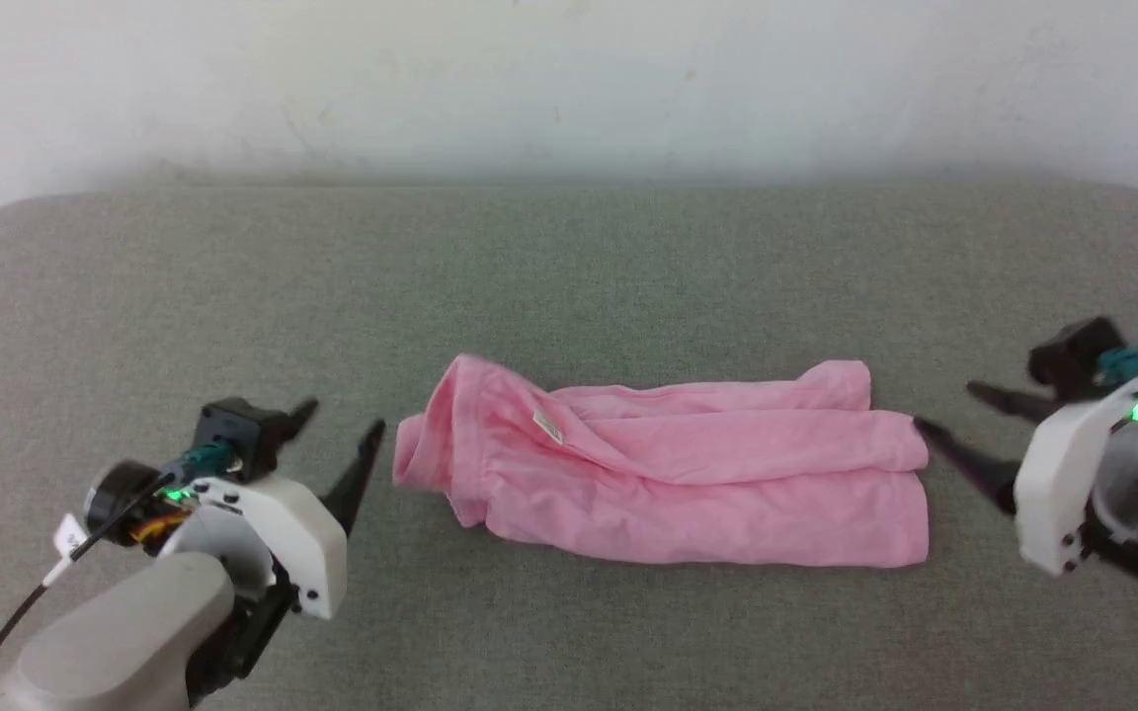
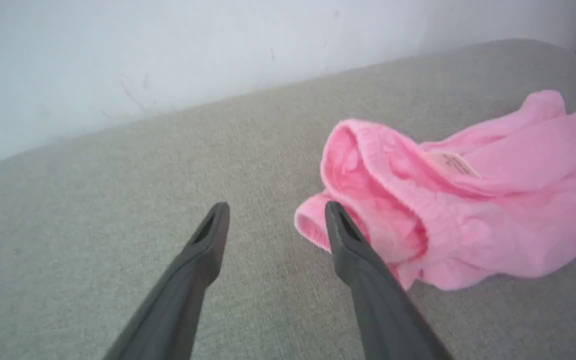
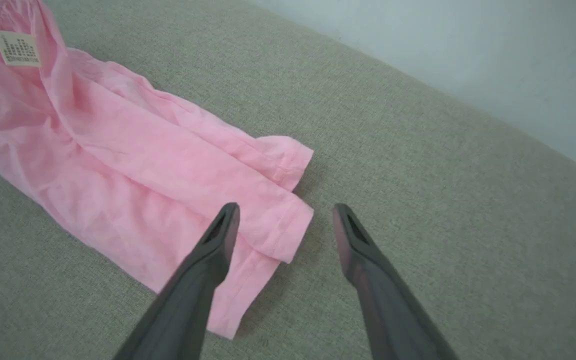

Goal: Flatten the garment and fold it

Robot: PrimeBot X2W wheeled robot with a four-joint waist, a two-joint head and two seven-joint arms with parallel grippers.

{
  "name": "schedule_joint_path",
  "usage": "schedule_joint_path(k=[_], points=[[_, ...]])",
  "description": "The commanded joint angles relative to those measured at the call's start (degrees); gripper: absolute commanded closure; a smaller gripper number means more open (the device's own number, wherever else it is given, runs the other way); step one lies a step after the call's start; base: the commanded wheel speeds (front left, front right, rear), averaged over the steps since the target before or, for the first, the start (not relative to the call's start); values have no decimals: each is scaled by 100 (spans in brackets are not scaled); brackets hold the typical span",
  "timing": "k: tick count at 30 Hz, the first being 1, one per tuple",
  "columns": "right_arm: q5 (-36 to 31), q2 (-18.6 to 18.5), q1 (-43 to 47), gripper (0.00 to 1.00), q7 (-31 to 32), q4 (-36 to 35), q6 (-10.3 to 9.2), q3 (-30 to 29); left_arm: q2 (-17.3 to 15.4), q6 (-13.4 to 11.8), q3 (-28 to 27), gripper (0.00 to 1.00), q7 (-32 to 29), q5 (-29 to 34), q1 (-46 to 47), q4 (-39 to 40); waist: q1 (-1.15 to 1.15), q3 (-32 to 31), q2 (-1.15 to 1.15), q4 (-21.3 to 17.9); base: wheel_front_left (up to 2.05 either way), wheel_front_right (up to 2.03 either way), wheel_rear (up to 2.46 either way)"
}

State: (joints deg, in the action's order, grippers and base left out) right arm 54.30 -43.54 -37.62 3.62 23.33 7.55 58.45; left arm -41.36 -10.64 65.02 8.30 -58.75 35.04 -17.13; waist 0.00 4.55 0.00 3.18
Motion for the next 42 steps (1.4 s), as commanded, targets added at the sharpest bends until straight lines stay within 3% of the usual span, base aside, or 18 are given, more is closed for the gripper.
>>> schedule_joint_path(k=[1,6,10,13,16,22,29,35,36,37,38,42], points=[[-96,-110,-74,0,76,-128,-6,-180,-88,-327,-118,0,263,195,-120,199,0,-67,0,6,0,0,0],[-385,-277,-113,0,748,-506,-6,-682,-174,-1444,-706,0,651,782,-363,956,0,-57,0,76,0,0,0],[-390,-209,-144,0,1620,-611,-6,-845,-13,-2230,-1726,0,666,1698,-860,1597,0,16,0,139,0,0,0],[-278,-82,-204,0,2223,-534,-6,-917,223,-2569,-2444,0,668,2393,-1420,1932,0,86,0,190,0,0,0],[-231,75,-267,0,2680,-318,-6,-925,535,-2724,-3076,0,668,2991,-1972,2203,0,175,0,266,0,0,0],[-117,574,-336,0,2995,405,-6,-1083,1311,-2513,-3982,0,669,3868,-2813,2495,0,426,0,443,0,0,0],[-166,1186,-323,0,2978,1278,-6,-1030,2186,-1868,-4651,0,669,4541,-3166,2375,0,738,0,661,0,0,0],[-45,1520,-124,0,2923,1599,-6,-780,2706,-1372,-5153,0,669,4948,-3299,2270,0,832,0,724,0,0,0],[-30,1525,-119,50,2903,1615,-6,-743,2772,-1303,-5235,0,669,4999,-3323,2266,0,832,0,719,0,0,0],[-18,1519,-123,94,2862,1634,-6,-720,2830,-1241,-5318,0,669,5054,-3344,2275,0,825,0,709,0,0,0],[10,1513,-129,100,2822,1648,-6,-708,2875,-1175,-5388,0,669,5109,-3374,2275,0,812,0,691,0,0,0],[21,1411,-221,100,2575,1635,-6,-646,3007,-936,-5616,0,669,5294,-3483,2275,0,709,0,592,0,0,0]])
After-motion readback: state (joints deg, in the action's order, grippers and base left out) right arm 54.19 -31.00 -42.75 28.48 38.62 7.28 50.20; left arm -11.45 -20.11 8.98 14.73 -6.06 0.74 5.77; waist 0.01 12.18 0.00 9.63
